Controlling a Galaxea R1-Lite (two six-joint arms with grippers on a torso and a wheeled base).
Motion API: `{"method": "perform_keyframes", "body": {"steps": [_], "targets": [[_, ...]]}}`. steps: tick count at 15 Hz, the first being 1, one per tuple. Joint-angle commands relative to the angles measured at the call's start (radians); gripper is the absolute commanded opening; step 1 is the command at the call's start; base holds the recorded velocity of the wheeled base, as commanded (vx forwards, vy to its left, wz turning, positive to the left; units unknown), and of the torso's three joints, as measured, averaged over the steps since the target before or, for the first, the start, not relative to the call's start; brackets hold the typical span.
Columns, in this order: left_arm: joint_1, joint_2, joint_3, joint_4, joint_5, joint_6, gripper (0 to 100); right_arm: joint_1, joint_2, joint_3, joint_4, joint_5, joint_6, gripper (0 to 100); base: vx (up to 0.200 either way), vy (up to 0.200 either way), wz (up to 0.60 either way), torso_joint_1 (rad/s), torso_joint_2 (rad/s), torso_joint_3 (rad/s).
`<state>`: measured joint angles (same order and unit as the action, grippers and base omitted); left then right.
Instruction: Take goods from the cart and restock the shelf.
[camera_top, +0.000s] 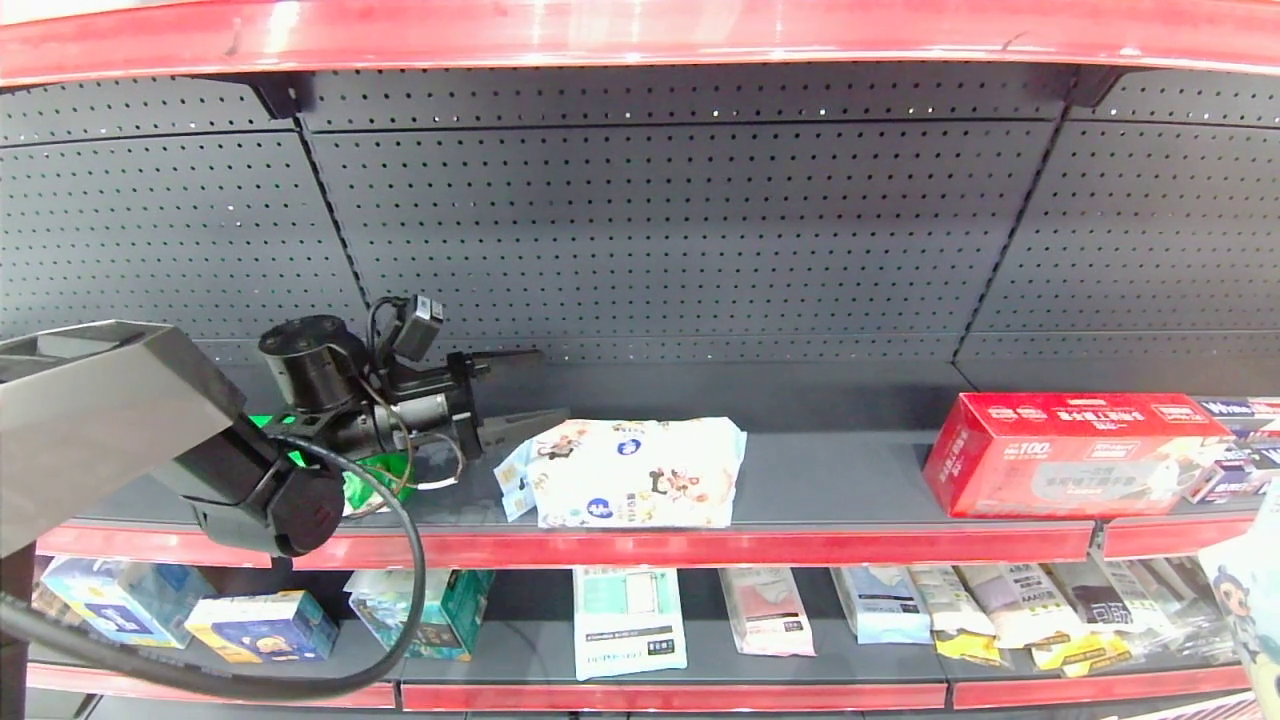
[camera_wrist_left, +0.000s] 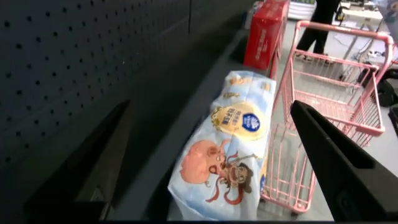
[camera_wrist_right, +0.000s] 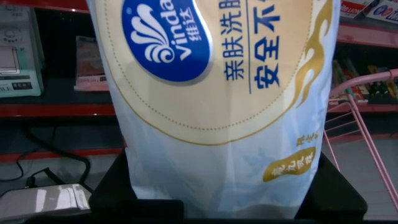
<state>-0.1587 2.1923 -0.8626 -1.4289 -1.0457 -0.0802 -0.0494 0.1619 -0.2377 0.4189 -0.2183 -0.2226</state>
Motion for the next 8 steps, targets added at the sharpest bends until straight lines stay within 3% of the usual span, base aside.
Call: {"method": "perform_keyframes", "body": {"steps": [1,4,5,6,8], "targets": [[0.010,-0.003,0.019,-0.030,0.007,-0.018,100,0.000,0.002,0.000,0.000,0.000,0.000,0,0.000,0.000,0.00,0.000,0.00,0.000],[0.034,-0.031,0.019,-0.030,0.075,-0.021,100,0.000,0.002,0.000,0.000,0.000,-0.001,0,0.000,0.000,0.00,0.000,0.00,0.000],[0.034,-0.043,0.019,-0.030,0.112,-0.033,100,0.000,0.002,0.000,0.000,0.000,-0.001,0,0.000,0.000,0.00,0.000,0.00,0.000],[0.031,-0.069,0.017,-0.030,0.161,-0.076,100,0.000,0.004,0.000,0.000,0.000,-0.001,0,0.000,0.000,0.00,0.000,0.00,0.000],[0.031,-0.118,0.028,-0.004,0.225,-0.092,100,0.000,0.004,0.000,0.000,0.000,-0.001,0,0.000,0.000,0.00,0.000,0.00,0.000]]}}
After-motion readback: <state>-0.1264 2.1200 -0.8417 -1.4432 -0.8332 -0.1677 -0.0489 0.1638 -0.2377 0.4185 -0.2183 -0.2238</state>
